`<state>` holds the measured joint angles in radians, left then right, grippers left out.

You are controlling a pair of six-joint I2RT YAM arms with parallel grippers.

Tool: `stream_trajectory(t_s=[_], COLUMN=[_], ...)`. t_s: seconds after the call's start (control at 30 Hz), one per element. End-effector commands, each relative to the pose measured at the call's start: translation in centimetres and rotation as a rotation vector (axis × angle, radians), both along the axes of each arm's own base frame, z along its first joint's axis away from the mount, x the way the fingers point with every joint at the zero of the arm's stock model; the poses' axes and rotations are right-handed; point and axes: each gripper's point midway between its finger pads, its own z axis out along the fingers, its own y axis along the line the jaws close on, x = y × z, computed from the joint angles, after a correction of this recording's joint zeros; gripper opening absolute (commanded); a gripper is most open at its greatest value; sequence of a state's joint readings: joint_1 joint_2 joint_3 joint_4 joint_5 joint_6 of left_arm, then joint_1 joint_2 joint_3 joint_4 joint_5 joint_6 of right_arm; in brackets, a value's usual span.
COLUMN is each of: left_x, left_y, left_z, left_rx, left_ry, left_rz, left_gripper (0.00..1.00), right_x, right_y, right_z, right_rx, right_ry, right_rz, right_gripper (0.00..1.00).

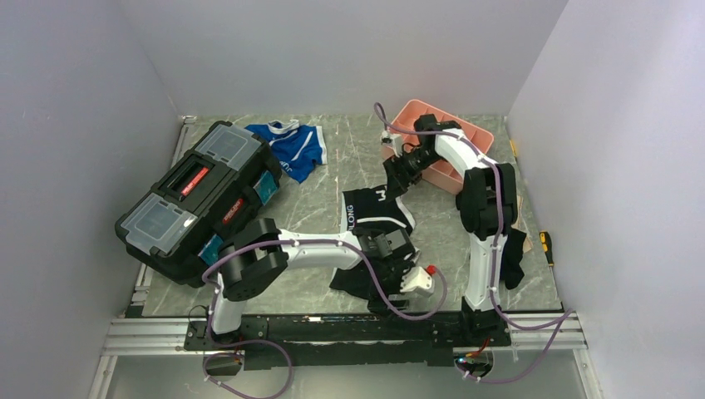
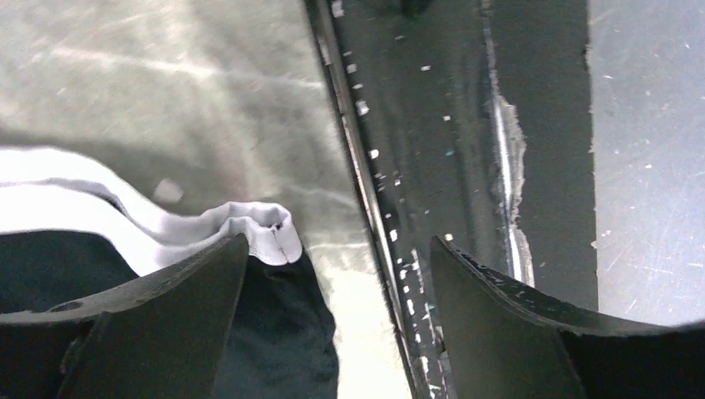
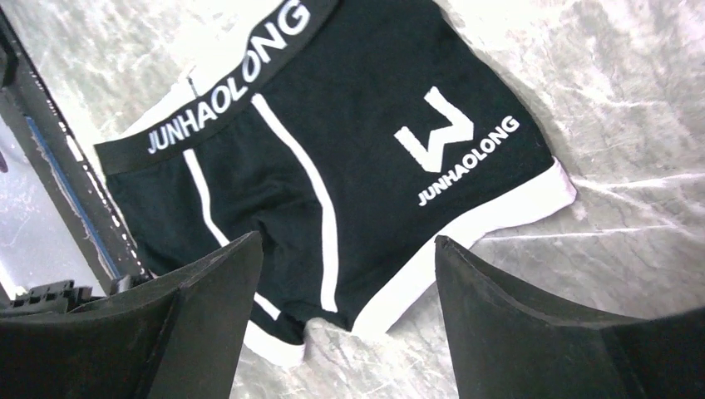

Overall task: Roll the underwear
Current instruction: Flatten out the underwear at the center of the board.

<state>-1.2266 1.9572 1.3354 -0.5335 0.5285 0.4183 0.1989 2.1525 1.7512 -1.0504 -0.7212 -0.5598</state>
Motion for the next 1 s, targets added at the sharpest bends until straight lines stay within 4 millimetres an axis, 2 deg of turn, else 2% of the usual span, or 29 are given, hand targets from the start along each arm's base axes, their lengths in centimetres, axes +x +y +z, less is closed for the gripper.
stream_trajectory(t_s=[0.0, 0.17, 0.37, 0.6, 0.8, 0.97], left_x=[3.0, 4.5, 6.3, 8.4, 12.2, 14.9], left_y=[-0.7, -0.2, 1.6, 4.6, 7.8, 10.7], left_z=[3.6, 6.9, 11.2, 12.3, 13.5, 14.3], left_rx=[-0.081, -0.165, -0.268, -0.293, -0.303, -0.307], left_ry=[-0.081, -0.115, -0.137, -0.187, -0.244, -0.278], left_rz=[0.102, 0.143, 0.152, 0.196, 0.328, 0.442], left_gripper=[0.9, 0.94, 0.98, 0.99, 0.99, 0.99], right_x=[-0.1, -1.2, -3.7, -6.9, -7.4, -7.3], right_y=[0.9, 0.8, 0.4, -0.2, 0.6, 0.5], right_z=[6.3, 7.5, 6.5, 3.9, 1.9, -1.3], right_rx=[0.084, 0.093, 0.094, 0.085, 0.077, -0.004], right_ry=[-0.134, -0.147, -0.124, -0.049, -0.002, 0.056], right_rz=[0.052, 0.049, 0.04, 0.065, 0.073, 0.061], right_gripper=[0.79, 0.79, 0.79, 0.78, 0.76, 0.75])
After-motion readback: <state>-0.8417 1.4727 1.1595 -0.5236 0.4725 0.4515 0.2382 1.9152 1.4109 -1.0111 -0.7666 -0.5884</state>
